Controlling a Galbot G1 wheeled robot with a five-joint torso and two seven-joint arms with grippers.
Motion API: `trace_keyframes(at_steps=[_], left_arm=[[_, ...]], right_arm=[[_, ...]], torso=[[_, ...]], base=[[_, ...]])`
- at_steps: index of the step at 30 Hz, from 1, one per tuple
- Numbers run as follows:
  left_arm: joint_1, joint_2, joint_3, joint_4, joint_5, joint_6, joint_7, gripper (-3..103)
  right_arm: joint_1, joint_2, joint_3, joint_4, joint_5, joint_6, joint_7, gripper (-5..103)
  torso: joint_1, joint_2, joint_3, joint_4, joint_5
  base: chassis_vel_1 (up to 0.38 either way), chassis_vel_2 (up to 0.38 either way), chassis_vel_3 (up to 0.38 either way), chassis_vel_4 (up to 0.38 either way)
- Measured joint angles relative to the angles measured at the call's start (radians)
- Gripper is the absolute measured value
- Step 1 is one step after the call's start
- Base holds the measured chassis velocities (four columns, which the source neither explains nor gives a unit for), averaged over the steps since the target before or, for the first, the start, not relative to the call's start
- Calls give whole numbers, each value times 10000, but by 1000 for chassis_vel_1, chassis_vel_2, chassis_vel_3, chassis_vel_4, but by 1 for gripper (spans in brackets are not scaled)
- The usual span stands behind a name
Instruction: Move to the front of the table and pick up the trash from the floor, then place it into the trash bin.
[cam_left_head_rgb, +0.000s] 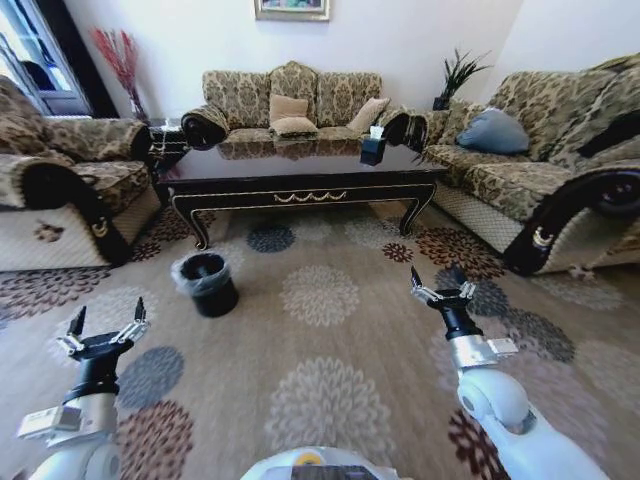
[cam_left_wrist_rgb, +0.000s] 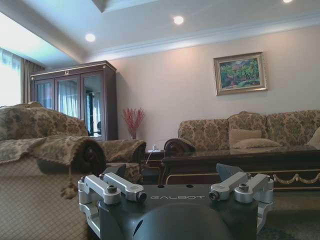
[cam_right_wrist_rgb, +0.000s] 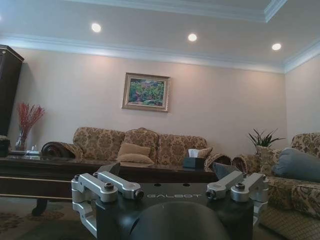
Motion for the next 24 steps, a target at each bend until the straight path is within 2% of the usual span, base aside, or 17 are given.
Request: trace_keyframes(at_steps=[9, 24], left_arm=[[0, 1, 0, 0, 0, 1, -2, 100], [0, -2, 5, -1, -1, 1, 3, 100]], right_arm=[[0, 0, 0, 0, 0, 0, 0, 100], [1, -3, 4, -3, 0, -2, 1, 100]], torso=[[-1, 1, -2, -1, 5], [3, 1, 1, -2, 6]], base=[[385, -297, -389, 311], [272, -437, -273, 443]])
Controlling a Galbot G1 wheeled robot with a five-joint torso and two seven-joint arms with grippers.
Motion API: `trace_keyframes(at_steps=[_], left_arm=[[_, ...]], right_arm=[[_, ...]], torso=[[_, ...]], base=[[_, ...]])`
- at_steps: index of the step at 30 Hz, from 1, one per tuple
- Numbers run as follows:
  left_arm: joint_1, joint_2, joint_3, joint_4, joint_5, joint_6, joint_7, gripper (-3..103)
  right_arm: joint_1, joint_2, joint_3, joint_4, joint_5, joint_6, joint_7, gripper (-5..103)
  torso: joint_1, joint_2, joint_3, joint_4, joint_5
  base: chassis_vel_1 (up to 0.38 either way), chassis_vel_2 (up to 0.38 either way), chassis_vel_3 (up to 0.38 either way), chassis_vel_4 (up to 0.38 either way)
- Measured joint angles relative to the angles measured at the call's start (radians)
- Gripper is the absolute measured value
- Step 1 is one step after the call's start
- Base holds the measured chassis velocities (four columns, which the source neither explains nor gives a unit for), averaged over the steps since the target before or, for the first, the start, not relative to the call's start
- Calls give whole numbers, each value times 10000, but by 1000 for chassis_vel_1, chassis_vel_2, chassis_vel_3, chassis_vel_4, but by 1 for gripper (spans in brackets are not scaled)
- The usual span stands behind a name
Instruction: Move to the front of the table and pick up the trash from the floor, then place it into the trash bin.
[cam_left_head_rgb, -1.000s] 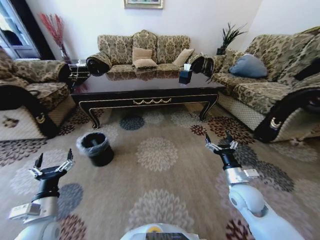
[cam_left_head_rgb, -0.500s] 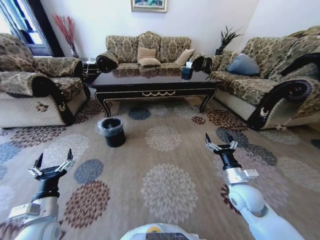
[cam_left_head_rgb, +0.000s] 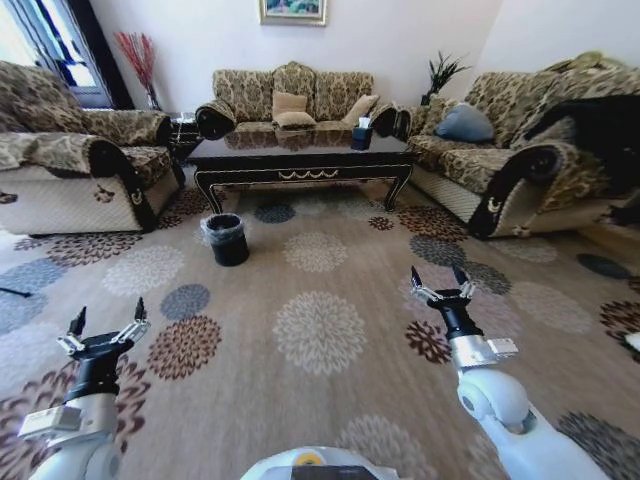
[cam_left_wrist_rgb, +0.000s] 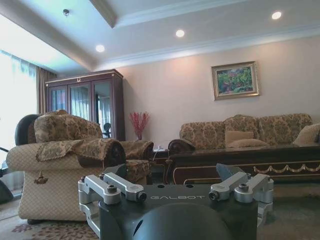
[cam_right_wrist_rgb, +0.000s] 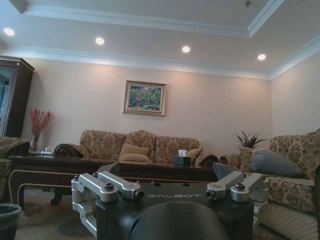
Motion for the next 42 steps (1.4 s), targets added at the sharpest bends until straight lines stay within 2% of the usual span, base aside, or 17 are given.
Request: trace_keyframes(at_steps=[10, 14, 31, 40, 42], left_arm=[[0, 4, -8, 0, 0, 0, -5, 100], [-2, 3, -6, 0, 1, 0, -5, 100], [-1, 2, -3, 0, 0, 0, -2, 100], [-1, 2, -2, 0, 0, 0, -1, 100], [-1, 2, -3, 1, 0, 0, -3, 100]], right_arm=[[-1, 3, -3, 3, 0, 0, 0, 100], [3, 3, -4, 2, 0, 0, 0, 100], [1, 2, -3, 2, -1, 0, 0, 100], [1, 2, -3, 1, 0, -1, 0, 100], [1, 3, -4, 2, 0, 0, -2, 100]], torso=[[-3, 2, -4, 1, -9], [-1, 0, 1, 3, 1], [0, -1, -2, 1, 0], [-1, -1, -2, 1, 1], [-1, -1, -2, 1, -9]], base=[[304, -103, -294, 95], [-8, 35, -11, -41], [-23, 1, 18, 2], [120, 108, -110, -113], [183, 186, -213, -190]])
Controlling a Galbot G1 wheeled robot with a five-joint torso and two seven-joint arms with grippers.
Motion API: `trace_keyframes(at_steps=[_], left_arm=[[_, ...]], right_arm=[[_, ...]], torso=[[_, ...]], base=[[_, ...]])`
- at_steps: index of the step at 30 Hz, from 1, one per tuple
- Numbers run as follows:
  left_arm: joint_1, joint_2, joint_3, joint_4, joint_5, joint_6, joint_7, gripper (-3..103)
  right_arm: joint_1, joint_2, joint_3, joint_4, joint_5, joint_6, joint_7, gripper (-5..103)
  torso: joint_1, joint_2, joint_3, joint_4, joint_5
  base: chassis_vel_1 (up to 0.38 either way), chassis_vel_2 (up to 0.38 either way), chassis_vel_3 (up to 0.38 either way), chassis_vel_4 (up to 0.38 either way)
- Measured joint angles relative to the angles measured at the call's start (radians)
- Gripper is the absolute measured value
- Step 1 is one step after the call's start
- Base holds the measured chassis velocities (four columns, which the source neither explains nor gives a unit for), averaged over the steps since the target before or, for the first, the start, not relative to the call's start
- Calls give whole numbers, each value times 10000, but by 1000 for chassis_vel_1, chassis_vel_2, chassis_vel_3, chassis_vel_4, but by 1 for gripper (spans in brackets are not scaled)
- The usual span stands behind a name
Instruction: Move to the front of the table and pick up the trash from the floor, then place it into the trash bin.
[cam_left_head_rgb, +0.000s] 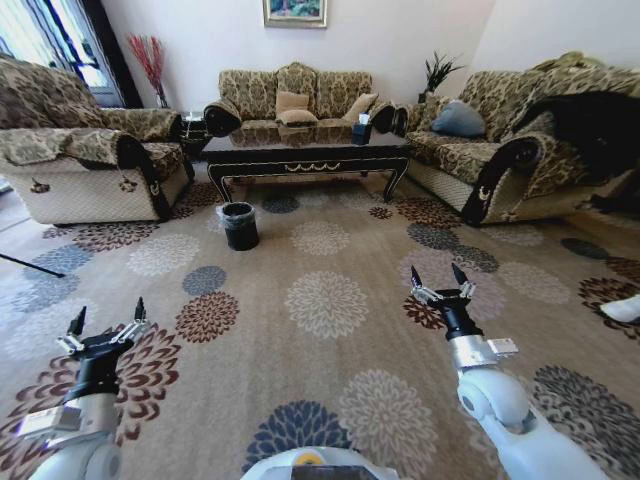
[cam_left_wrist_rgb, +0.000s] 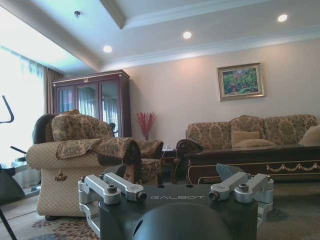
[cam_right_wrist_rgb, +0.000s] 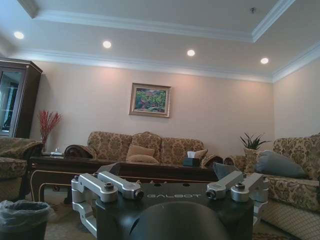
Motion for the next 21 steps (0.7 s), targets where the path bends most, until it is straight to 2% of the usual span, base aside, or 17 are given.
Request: trace_keyframes(at_steps=[4, 10, 21], left_arm=[[0, 1, -5, 0, 0, 0, -4, 100], [0, -1, 2, -1, 0, 0, 1, 100], [0, -1, 1, -1, -1, 0, 0, 100]], right_arm=[[0, 0, -1, 1, 0, 0, -2, 100], [0, 0, 1, -1, 0, 0, 0, 100], [0, 0, 2, -1, 0, 0, 0, 100]], torso=[[-2, 0, -1, 4, 1], [-2, 0, -1, -6, 12], [-3, 1, -1, 1, 7]], base=[[165, 121, -130, -117], [-41, -29, 26, 25], [0, 0, 0, 0]])
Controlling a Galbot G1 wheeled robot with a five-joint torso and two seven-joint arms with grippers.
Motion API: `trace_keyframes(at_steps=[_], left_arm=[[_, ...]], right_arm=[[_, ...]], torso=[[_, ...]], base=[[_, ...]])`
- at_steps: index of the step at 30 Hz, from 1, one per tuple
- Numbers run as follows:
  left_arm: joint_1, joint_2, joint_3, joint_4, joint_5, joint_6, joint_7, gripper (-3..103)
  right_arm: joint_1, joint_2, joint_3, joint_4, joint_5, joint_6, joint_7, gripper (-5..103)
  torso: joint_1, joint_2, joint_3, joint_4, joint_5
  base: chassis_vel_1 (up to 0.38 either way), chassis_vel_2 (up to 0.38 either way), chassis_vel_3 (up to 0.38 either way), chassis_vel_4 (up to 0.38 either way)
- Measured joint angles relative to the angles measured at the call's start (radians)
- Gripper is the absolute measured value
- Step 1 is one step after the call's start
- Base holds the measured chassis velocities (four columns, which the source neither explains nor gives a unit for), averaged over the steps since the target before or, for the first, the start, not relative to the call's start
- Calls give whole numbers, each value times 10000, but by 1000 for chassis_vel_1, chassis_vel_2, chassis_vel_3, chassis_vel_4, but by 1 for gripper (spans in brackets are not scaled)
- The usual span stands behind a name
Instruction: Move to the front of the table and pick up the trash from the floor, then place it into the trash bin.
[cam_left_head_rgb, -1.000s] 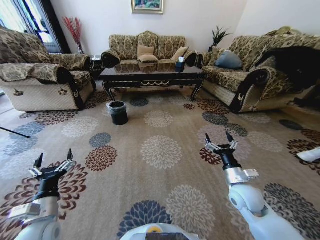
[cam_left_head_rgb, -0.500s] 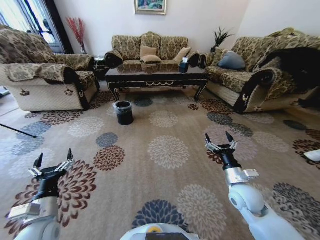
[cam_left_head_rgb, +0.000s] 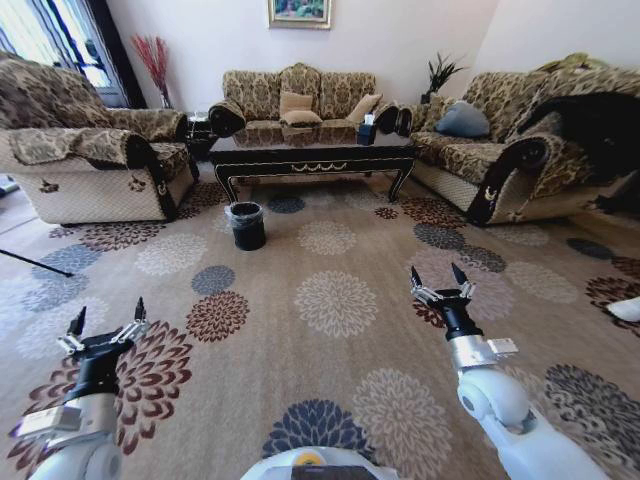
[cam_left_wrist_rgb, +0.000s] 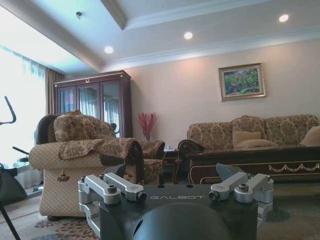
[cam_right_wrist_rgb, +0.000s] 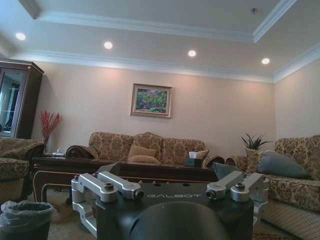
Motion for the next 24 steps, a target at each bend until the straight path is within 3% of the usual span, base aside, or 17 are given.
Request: trace_keyframes(at_steps=[24], left_arm=[[0, 0, 0, 0, 0, 0, 0, 100]], right_arm=[[1, 0, 0, 0, 0, 0, 1, 100]], torso=[[2, 3, 0, -2, 2]], base=[[-12, -34, 10, 32]])
